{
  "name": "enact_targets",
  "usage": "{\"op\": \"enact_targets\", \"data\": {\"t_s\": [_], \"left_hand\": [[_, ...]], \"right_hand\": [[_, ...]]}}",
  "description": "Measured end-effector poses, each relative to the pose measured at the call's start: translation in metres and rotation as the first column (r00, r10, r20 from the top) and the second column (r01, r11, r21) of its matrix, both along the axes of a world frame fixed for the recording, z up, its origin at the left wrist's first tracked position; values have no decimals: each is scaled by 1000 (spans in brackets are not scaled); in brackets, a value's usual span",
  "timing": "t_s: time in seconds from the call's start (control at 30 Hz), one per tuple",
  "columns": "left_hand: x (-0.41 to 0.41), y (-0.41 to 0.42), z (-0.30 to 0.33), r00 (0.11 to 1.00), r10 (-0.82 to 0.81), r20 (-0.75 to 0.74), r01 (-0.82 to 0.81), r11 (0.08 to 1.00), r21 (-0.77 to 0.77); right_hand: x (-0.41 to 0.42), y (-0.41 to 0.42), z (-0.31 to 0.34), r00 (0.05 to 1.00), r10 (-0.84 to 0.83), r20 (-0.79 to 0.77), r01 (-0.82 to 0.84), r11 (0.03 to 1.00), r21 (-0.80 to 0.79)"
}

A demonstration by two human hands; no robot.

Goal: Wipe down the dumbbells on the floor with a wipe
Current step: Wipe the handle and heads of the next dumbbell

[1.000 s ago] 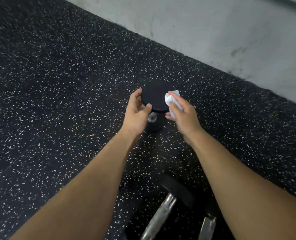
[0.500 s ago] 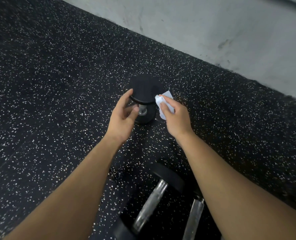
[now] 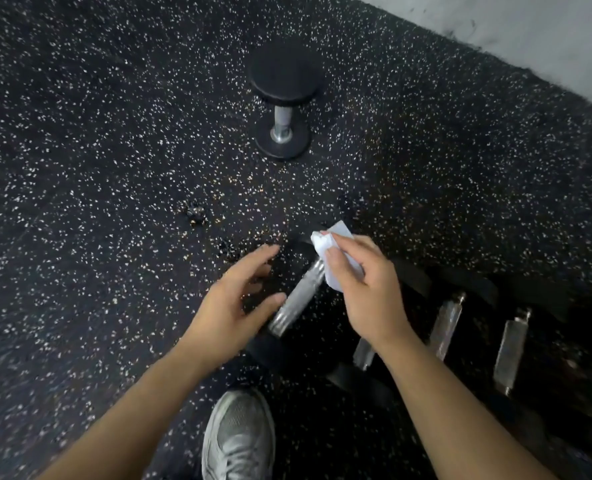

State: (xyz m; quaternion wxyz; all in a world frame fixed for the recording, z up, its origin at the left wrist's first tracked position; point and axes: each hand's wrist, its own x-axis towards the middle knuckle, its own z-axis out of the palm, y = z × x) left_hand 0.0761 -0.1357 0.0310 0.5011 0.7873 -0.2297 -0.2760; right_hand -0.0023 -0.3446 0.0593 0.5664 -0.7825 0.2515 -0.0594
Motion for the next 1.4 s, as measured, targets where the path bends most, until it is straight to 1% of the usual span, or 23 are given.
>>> {"op": "enact_targets", "data": {"t_s": [0.07, 0.13, 0.2, 0.33, 0.4, 0.5, 0.57, 0.7, 0.77, 0.87, 0.93, 0.97, 1.07, 1.13, 1.23, 1.3, 1.33, 1.4], "left_hand": [[-23, 16, -15, 994, -67, 87, 57, 992, 111], [-46, 26, -25, 978, -122, 169, 85, 973, 214], [-60, 30, -30, 966, -123, 229, 64, 967, 247], [-66, 28, -34, 966, -41, 254, -18, 974, 226], [-66, 30, -36, 966, -16, 258, -40, 977, 210], [-61, 38, -38, 966, 57, 253, -110, 973, 202], [-53, 46, -39, 961, 109, 256, -161, 968, 193], [-35, 59, -40, 937, 205, 284, -262, 948, 180], [-29, 61, -38, 923, 248, 295, -309, 934, 182], [-26, 60, -37, 924, 219, 314, -287, 939, 189], [-25, 60, -39, 924, 230, 305, -294, 937, 186], [-23, 60, -40, 919, 253, 301, -316, 931, 181], [-19, 62, -40, 901, 322, 292, -382, 907, 179], [-16, 63, -41, 895, 345, 281, -402, 899, 176], [-14, 64, -42, 898, 359, 254, -408, 896, 176], [-15, 64, -43, 902, 354, 245, -401, 899, 177], [-16, 64, -43, 904, 349, 246, -397, 900, 181], [-18, 63, -44, 905, 344, 249, -392, 902, 181]], "right_hand": [[-23, 13, -8, 1000, 4, -28, -4, 1000, 2], [-42, 22, -22, 997, 29, -73, -33, 998, -52], [-54, 25, -37, 991, 57, -123, -70, 992, -104], [-60, 22, -51, 986, 27, -162, -44, 993, -105], [-55, 22, -51, 986, 24, -164, -46, 990, -131], [-46, 24, -48, 984, 26, -178, -49, 990, -129], [-42, 25, -50, 987, 18, -162, -45, 985, -166], [-27, 32, -61, 994, -40, -102, 14, 970, -241], [-14, 39, -64, 997, -69, -35, 56, 959, -276], [8, 51, -68, 995, -71, 74, 93, 935, -343], [24, 57, -72, 992, -61, 111, 101, 911, -401], [31, 60, -75, 993, -53, 104, 92, 905, -416], [50, 67, -82, 1000, 2, 19, 7, 894, -447], [59, 71, -84, 999, 42, -30, -52, 863, -503], [70, 74, -84, 995, 56, -84, -93, 829, -551], [72, 74, -85, 995, 53, -83, -90, 833, -546], [70, 75, -86, 996, 71, -57, -91, 839, -536], [63, 78, -88, 980, 198, 1, -170, 842, -511]]}}
